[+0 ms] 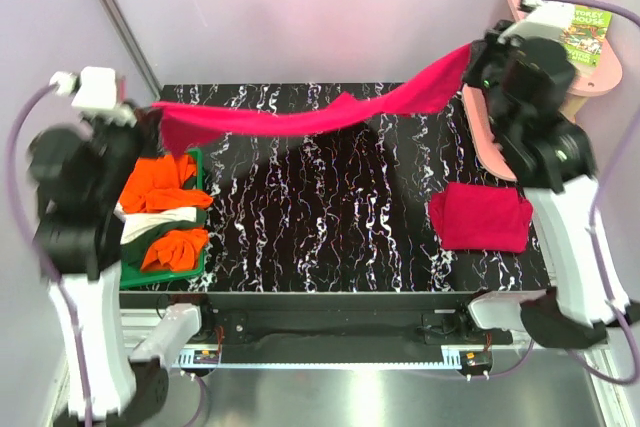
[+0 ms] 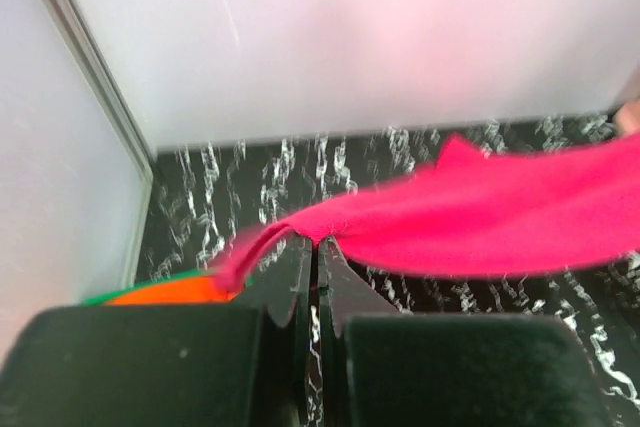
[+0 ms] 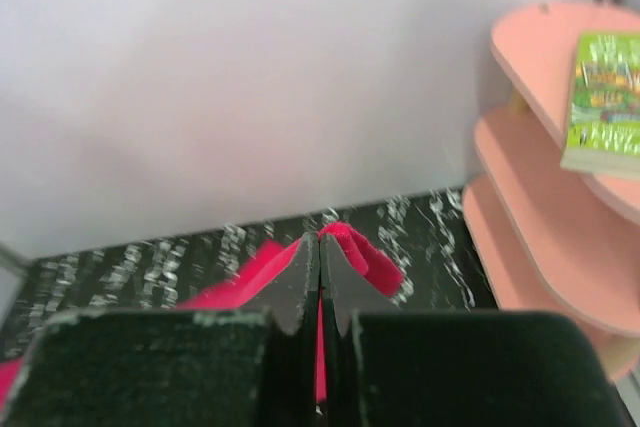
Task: Fold and stack the t-shirts
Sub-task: Flatten out the tshirt
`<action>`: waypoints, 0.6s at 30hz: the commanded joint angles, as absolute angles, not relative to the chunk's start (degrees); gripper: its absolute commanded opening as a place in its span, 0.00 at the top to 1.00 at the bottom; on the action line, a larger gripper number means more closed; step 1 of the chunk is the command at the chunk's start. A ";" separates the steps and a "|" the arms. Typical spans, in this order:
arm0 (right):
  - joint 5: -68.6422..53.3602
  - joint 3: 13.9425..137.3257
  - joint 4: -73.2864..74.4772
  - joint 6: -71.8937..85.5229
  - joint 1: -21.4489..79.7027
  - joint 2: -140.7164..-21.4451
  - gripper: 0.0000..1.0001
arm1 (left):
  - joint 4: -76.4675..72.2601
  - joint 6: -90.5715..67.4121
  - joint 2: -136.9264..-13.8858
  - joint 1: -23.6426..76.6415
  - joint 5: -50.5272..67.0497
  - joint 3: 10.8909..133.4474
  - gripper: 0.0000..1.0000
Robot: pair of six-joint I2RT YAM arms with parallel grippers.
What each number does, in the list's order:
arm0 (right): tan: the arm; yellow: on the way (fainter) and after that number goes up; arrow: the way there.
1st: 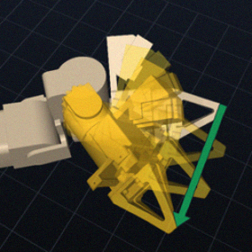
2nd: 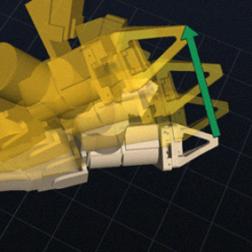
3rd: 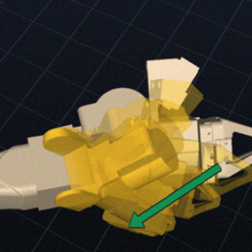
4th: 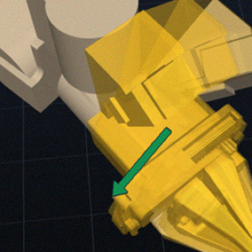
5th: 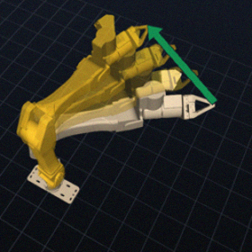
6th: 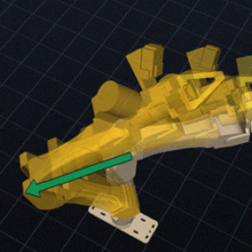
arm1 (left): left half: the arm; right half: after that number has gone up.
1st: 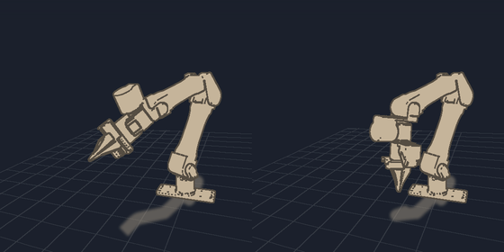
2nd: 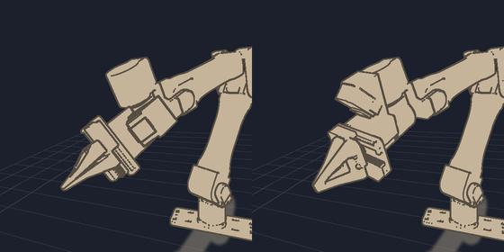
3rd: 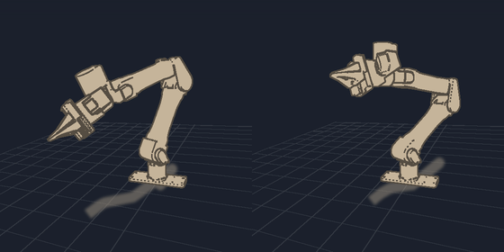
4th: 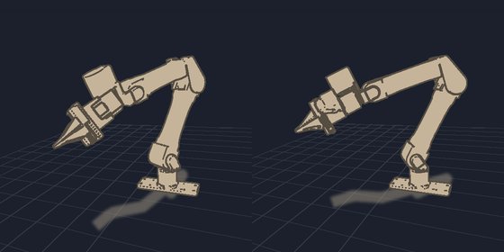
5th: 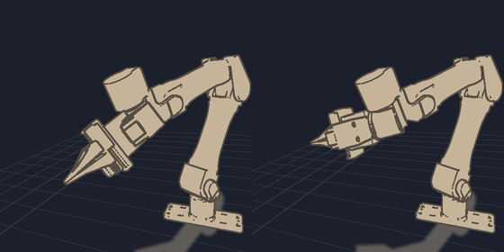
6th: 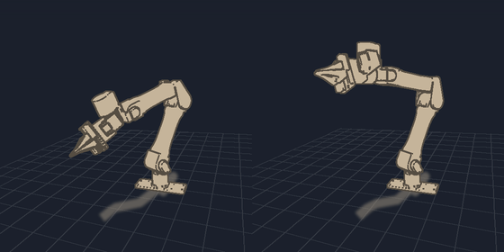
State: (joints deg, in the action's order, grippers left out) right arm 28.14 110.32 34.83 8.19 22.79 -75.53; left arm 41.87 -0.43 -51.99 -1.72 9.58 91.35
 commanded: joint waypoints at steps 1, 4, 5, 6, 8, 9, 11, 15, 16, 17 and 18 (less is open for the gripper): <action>33.40 118.02 33.65 3.60 27.06 -68.56 1.00 | 45.87 1.75 -45.19 -1.67 12.39 97.62 1.00; 33.05 122.06 34.62 4.22 27.16 -68.38 1.00 | 48.69 2.37 -43.69 -1.67 12.13 102.20 1.00; 32.96 123.21 34.89 4.31 27.16 -68.73 1.00 | 49.13 2.37 -43.59 -1.58 11.52 103.26 1.00; 32.70 124.27 35.07 4.22 27.16 -68.99 1.00 | 50.00 2.37 -43.59 -1.67 11.25 105.45 1.00; 32.61 127.34 35.24 4.48 27.25 -69.96 1.00 | 51.15 2.37 -44.55 -1.67 11.16 107.66 1.00; 32.26 128.22 35.42 4.57 27.25 -70.57 1.00 | 52.02 2.29 -44.82 -1.67 11.34 109.32 1.00; 32.52 129.64 35.60 4.66 27.16 -70.93 1.00 | 52.47 1.94 -45.52 -1.58 12.21 110.12 1.00; 34.27 128.15 34.81 3.78 27.25 -72.42 1.00 | 52.03 1.49 -46.49 -1.67 13.09 106.54 1.00; 34.54 126.32 33.76 3.61 27.25 -72.77 1.00 | 51.68 1.41 -46.76 -1.67 13.18 105.22 1.00; 34.80 125.25 33.32 3.43 27.25 -73.21 1.00 | 51.16 1.32 -46.84 -1.58 13.27 103.81 1.00; 35.15 122.89 32.01 3.34 27.16 -74.08 1.00 | 49.41 1.58 -46.76 -1.67 13.45 100.23 1.00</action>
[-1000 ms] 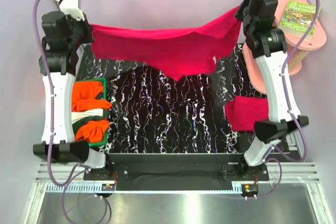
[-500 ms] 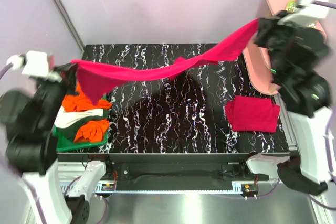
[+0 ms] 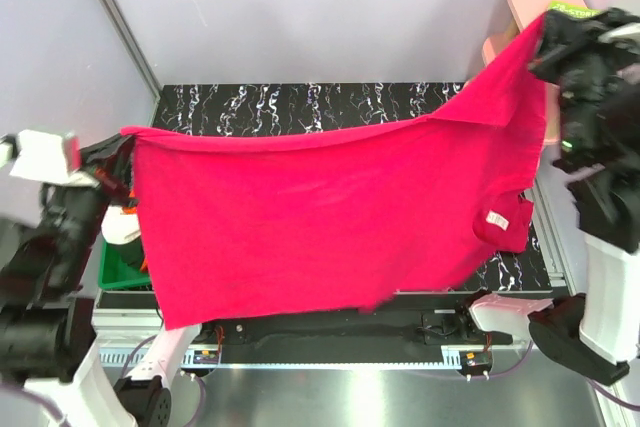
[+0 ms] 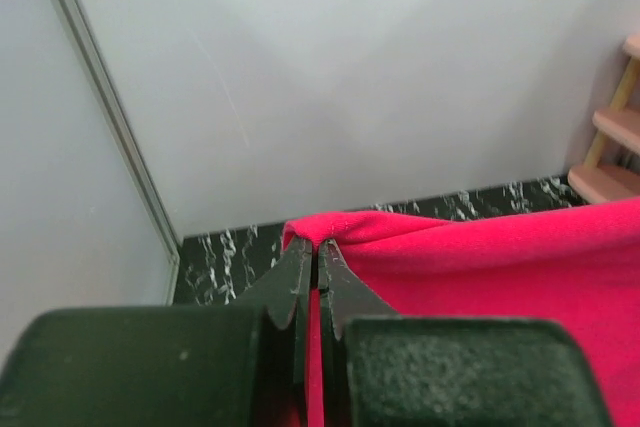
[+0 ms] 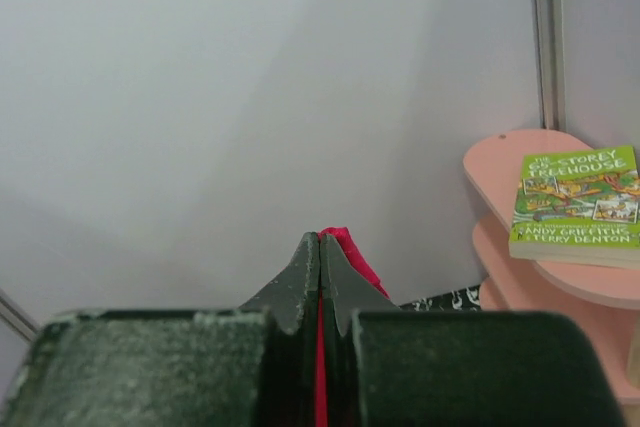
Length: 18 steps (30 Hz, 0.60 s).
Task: Fold and stack the t-shirts
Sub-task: Flatten out the tshirt
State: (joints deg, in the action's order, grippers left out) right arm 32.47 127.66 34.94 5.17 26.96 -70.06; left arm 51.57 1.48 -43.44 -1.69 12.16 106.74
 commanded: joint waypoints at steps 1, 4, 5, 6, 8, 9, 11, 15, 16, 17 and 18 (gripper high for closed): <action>35.50 121.48 31.04 2.99 27.25 -74.61 1.00 | 48.09 1.76 -46.58 -1.67 13.01 98.19 1.00; 36.38 115.77 26.82 2.38 27.16 -77.16 1.00 | 42.99 2.90 -47.02 -1.67 11.35 89.67 1.00; 36.56 114.27 25.59 2.20 26.98 -77.95 1.00 | 40.72 3.07 -47.46 -1.58 10.99 85.73 1.00; 36.48 111.73 23.92 2.20 26.63 -79.79 1.00 | 39.56 3.08 -48.77 -1.67 10.90 83.78 1.00; 35.16 109.79 23.03 4.39 24.44 -82.08 1.00 | 35.71 3.16 -50.35 -1.67 11.34 78.87 1.00; 33.59 107.86 22.07 5.35 23.56 -84.35 1.00 | 34.12 2.99 -51.32 -1.67 11.42 77.27 1.00; 32.26 105.83 20.66 7.38 21.28 -86.74 1.00 | 29.74 2.99 -55.09 -1.67 11.08 73.94 1.00; 30.76 101.70 16.10 8.79 19.25 -94.81 1.00 | 24.27 2.90 -64.31 -1.67 10.28 71.28 1.00; 30.76 101.52 15.65 9.05 18.90 -96.40 1.00 | 23.74 3.16 -66.34 -1.67 10.54 71.37 1.00; 30.50 101.69 15.38 9.31 18.11 -98.24 1.00 | 22.60 3.25 -70.53 -1.58 10.46 71.54 1.00; 30.50 102.21 14.77 9.58 17.67 -101.39 1.00 | 21.80 3.51 -72.58 -1.58 10.37 71.54 1.00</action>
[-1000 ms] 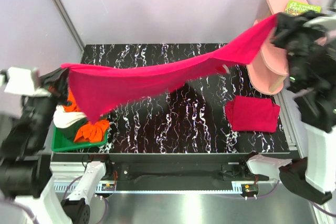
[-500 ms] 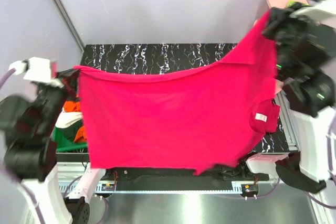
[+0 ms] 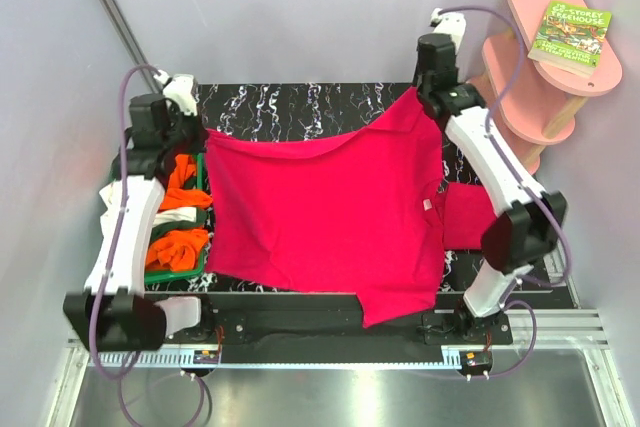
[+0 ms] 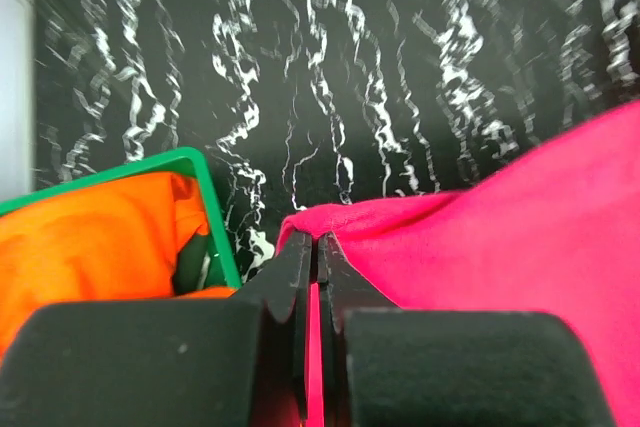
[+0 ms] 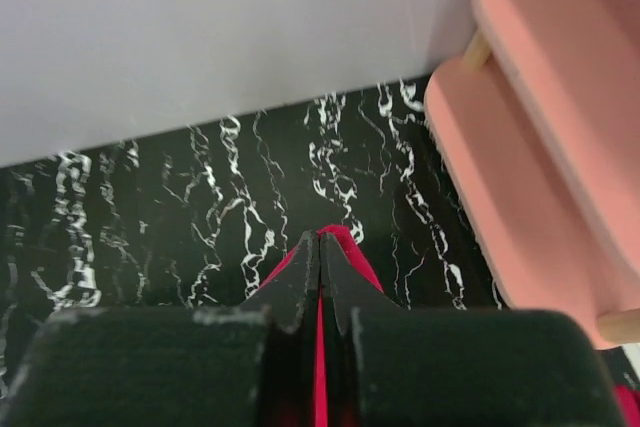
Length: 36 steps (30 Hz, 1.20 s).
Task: Fold and stack the t-shirts
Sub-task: Flatten out the tshirt
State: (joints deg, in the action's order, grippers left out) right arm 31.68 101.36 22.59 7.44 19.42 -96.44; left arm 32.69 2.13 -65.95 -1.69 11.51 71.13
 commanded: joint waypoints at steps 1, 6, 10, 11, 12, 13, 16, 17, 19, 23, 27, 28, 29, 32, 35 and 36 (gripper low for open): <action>30.59 102.74 14.59 9.67 17.32 -103.08 1.00 | 21.10 3.86 -74.34 -1.67 9.68 71.63 1.00; 30.41 108.26 14.33 9.23 16.00 -114.05 1.00 | 17.67 4.31 -85.14 -1.58 8.09 73.30 1.00; 30.76 113.02 14.33 7.82 15.73 -120.57 1.00 | 15.21 4.48 -89.82 -1.58 7.38 74.09 1.00; 30.59 113.90 14.24 7.82 15.65 -121.63 1.00 | 14.42 4.40 -90.78 -1.58 7.21 74.70 1.00; 30.41 115.65 14.33 7.82 15.56 -123.55 1.00 | 14.15 4.31 -91.57 -1.58 7.03 74.97 1.00; 30.32 116.62 14.41 7.91 15.47 -124.53 1.00 | 13.98 4.31 -93.06 -1.58 7.03 75.32 1.00; 29.53 121.10 14.85 8.26 15.47 -128.40 1.00 | 12.83 3.69 -96.14 -1.50 6.42 76.55 1.00; 29.10 122.33 15.11 8.44 15.38 -129.45 1.00 | 12.48 3.60 -96.76 -1.58 6.42 77.34 1.00; 28.83 126.11 15.56 9.05 15.47 -132.62 1.00 | 11.87 3.17 -98.78 -1.58 5.63 78.13 1.00; 27.60 131.74 16.08 10.02 15.29 -137.88 1.00 | 10.90 2.55 -102.55 -1.58 3.69 81.20 1.00; 26.02 136.74 16.35 10.90 14.94 -141.58 1.00 | 11.34 2.02 -106.33 -1.58 3.34 83.84 1.00; 25.67 137.28 16.43 11.07 14.85 -142.11 1.00 | 11.60 1.76 -106.78 -1.67 3.17 84.28 1.00; 25.14 138.24 16.44 11.07 14.85 -143.16 1.00 | 11.86 1.58 -107.31 -1.67 3.34 85.07 0.96; 23.74 138.95 16.44 11.69 14.59 -144.23 0.84 | 11.95 1.06 -108.72 -1.67 2.90 86.13 0.71; 22.68 138.61 16.52 11.69 14.68 -143.36 0.44 | 11.86 0.36 -108.72 -1.67 2.11 86.75 0.45; 22.50 138.43 16.70 11.52 14.68 -142.91 0.37 | 11.69 0.09 -108.11 -1.58 1.85 86.75 0.30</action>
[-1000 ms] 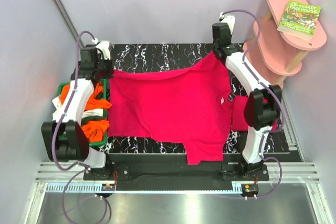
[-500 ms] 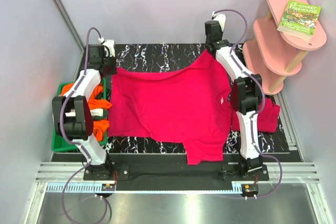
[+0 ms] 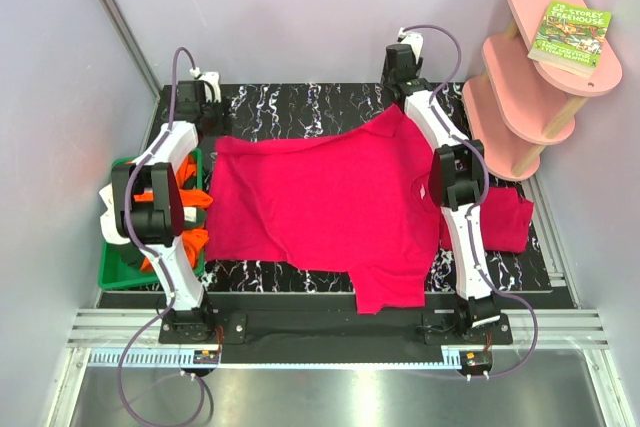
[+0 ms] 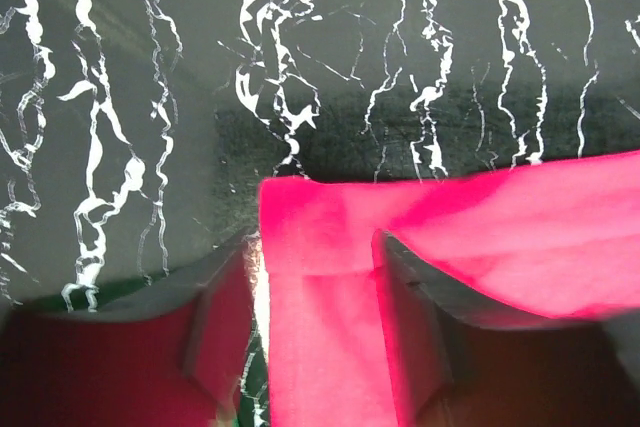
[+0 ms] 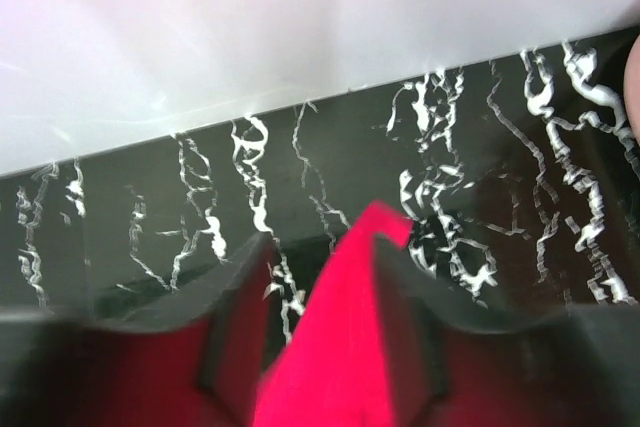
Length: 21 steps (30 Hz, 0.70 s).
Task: Fold and stack the t-shirts
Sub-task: Flatten out the tshirt
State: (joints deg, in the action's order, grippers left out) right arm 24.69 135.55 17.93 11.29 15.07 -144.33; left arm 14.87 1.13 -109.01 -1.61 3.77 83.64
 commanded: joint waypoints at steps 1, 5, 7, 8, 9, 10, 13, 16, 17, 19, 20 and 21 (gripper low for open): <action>22.67 138.34 16.87 11.43 14.68 -142.30 0.32 | 11.43 0.09 -107.84 -1.67 1.41 86.84 0.25; 23.29 135.54 17.75 10.99 14.77 -137.48 0.21 | 11.51 0.09 -105.39 -1.67 1.23 86.92 0.18; 23.12 133.87 18.54 11.69 14.77 -135.36 0.21 | 11.69 0.09 -103.80 -1.67 2.37 86.66 0.18; 22.77 131.86 19.94 12.47 14.85 -133.26 0.23 | 11.95 0.09 -103.19 -1.58 2.63 86.49 0.18; 22.24 130.62 21.08 14.66 14.85 -132.20 0.24 | 12.30 0.09 -102.14 -1.67 3.25 86.40 0.20; 20.76 126.60 21.79 15.90 14.94 -129.75 0.25 | 13.09 0.09 -101.52 -1.67 3.69 85.96 0.21; 19.69 118.94 21.80 20.21 15.29 -126.22 0.40 | 14.50 0.09 -99.06 -1.67 5.88 83.60 0.23; 18.81 108.84 20.39 22.15 15.82 -123.49 0.56 | 15.46 -1.58 -96.86 -1.58 7.73 80.69 0.24; 18.63 107.85 20.30 22.58 15.99 -123.75 0.58 | 15.73 -1.50 -96.07 -1.58 8.26 79.99 0.24; 18.28 106.27 20.30 23.20 16.00 -125.06 0.58 | 15.64 -1.14 -95.54 -1.58 8.00 77.44 0.25; 18.19 106.26 20.22 23.29 15.91 -125.68 0.58 | 15.64 -1.14 -94.93 -1.58 7.48 76.65 0.25; 18.11 106.43 20.21 23.38 15.91 -126.38 0.58 | 15.82 -1.14 -94.75 -1.58 7.38 75.42 0.25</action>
